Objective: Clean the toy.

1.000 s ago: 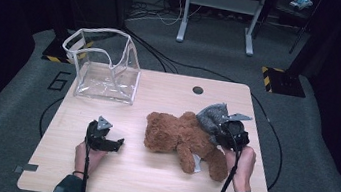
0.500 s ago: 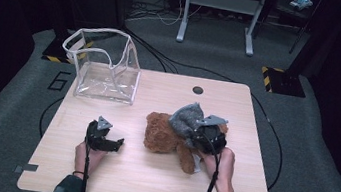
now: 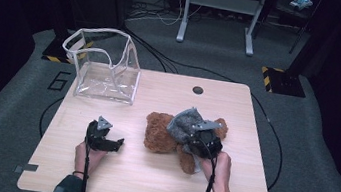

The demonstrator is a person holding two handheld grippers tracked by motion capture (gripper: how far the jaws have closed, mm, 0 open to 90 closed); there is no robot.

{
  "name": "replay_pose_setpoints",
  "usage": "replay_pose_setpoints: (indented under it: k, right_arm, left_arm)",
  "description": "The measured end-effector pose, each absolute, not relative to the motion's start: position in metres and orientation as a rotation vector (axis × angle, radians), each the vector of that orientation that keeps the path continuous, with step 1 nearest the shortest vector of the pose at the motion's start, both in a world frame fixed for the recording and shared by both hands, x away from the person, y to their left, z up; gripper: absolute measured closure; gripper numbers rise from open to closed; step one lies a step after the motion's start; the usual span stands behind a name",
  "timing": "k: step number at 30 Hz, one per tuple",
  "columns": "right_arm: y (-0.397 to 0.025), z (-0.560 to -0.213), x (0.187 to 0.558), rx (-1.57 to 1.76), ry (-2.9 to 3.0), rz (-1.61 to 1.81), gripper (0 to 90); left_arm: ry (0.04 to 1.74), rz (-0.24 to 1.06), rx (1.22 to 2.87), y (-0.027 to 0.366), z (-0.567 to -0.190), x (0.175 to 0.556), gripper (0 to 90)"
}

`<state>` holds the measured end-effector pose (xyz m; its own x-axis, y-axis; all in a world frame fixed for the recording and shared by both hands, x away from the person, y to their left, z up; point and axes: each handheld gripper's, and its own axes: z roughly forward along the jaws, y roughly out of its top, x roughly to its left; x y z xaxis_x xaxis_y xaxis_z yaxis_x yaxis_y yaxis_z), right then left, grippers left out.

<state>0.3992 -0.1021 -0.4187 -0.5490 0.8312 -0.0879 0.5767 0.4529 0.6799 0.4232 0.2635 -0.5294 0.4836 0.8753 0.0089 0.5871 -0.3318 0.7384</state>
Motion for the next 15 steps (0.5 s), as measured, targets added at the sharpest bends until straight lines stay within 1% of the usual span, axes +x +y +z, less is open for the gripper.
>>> replay_pose_setpoints:
  k: [4, 5, 10, 13, 15]
  right_arm:
    - [-0.121, -0.421, 0.391, 1.237, 2.268, 0.827, 68.9]
    - [-0.132, -0.422, 0.387, 1.272, 2.244, 0.83, 68.9]
    - [-0.153, -0.431, 0.382, 1.331, 2.221, 0.811, 68.9]
    - [-0.155, -0.432, 0.38, 1.353, 2.213, 0.811, 68.9]
    - [-0.153, -0.426, 0.379, 1.327, 2.21, 0.854, 69.0]
  left_arm:
    - [1.202, 0.541, 2.049, 0.264, -0.529, 0.423, 12.8]
    - [1.201, 0.541, 2.05, 0.264, -0.529, 0.423, 12.8]
    - [1.202, 0.543, 2.049, 0.263, -0.529, 0.423, 12.8]
    - [1.202, 0.542, 2.049, 0.263, -0.529, 0.423, 12.8]
    - [1.195, 0.545, 2.055, 0.264, -0.529, 0.424, 12.8]
